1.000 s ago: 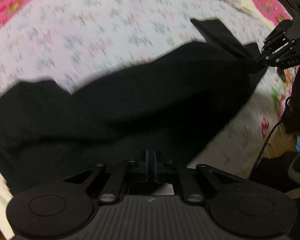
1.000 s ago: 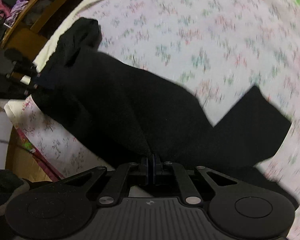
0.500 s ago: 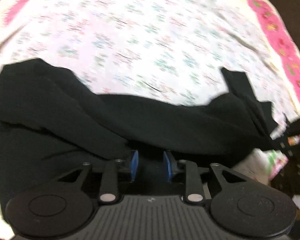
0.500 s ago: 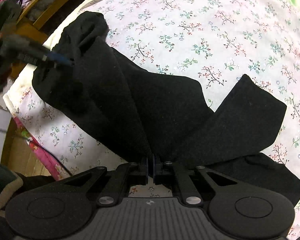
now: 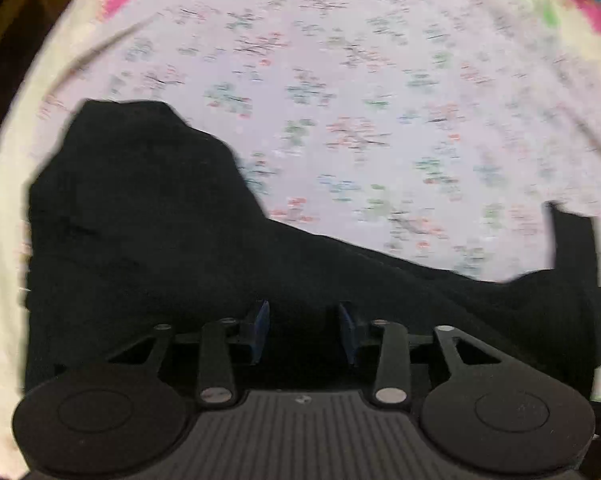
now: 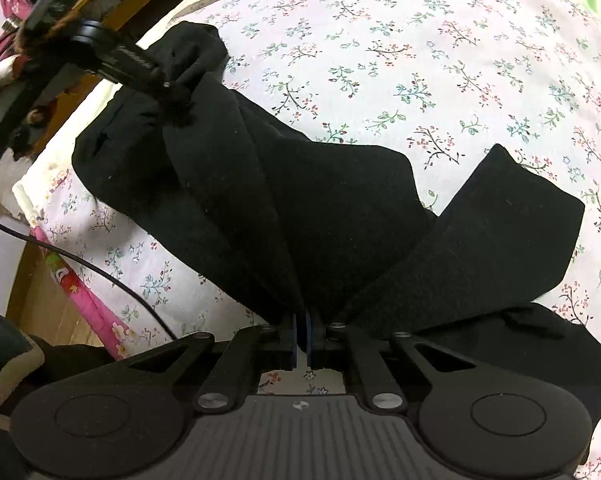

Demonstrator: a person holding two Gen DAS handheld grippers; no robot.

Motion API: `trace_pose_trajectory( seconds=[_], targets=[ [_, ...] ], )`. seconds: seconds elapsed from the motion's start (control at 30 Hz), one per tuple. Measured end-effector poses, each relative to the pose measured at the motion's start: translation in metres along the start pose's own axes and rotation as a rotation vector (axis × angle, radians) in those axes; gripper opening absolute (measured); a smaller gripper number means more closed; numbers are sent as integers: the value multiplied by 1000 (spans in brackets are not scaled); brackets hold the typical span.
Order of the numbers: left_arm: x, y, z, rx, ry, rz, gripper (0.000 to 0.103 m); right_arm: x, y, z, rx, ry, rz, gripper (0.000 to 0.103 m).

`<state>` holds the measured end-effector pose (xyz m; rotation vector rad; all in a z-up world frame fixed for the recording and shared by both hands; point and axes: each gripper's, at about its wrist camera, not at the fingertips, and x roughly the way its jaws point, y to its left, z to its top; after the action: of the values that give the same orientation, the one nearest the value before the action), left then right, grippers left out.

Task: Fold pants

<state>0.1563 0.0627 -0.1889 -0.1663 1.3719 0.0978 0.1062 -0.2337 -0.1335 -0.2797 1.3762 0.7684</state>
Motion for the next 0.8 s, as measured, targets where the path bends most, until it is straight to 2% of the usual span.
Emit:
trace_pose_trajectory(
  seconds=[0.03, 0.1, 0.2, 0.23, 0.27, 0.3, 0.33, 0.4, 0.53, 0.67, 0.8],
  targets=[
    [-1, 0, 1, -7, -8, 39, 58, 0, 0, 0, -4, 0, 3, 0],
    [1, 0, 4, -39, -16, 85, 63, 1, -1, 1, -6, 2, 9, 0],
    [19, -5, 2, 11, 8, 156, 63, 2, -1, 1, -17, -1, 14, 0],
    [28, -4, 0, 20, 29, 159, 58, 2, -2, 1, -18, -3, 16, 0],
    [34, 1, -2, 2, 56, 132, 52, 1, -2, 0, -21, -5, 17, 0],
    [36, 7, -5, -23, 72, 92, 37, 0, -2, 0, -22, -8, 18, 0],
    [36, 11, -9, -46, 83, 64, 30, -1, -3, -1, -21, -12, 19, 0],
    [31, 14, -16, -30, 86, 55, 24, -3, -4, -4, -15, -17, 21, 0],
    [6, 11, -35, 35, 69, 55, 20, -5, -3, -7, -18, -22, 13, 0],
    [-26, 25, -56, -38, -4, 10, 20, -11, 0, -10, -21, -30, 2, 0],
    [-17, 31, -85, -73, -2, 6, 20, -2, 0, -14, -3, -26, -5, 0]
  ],
)
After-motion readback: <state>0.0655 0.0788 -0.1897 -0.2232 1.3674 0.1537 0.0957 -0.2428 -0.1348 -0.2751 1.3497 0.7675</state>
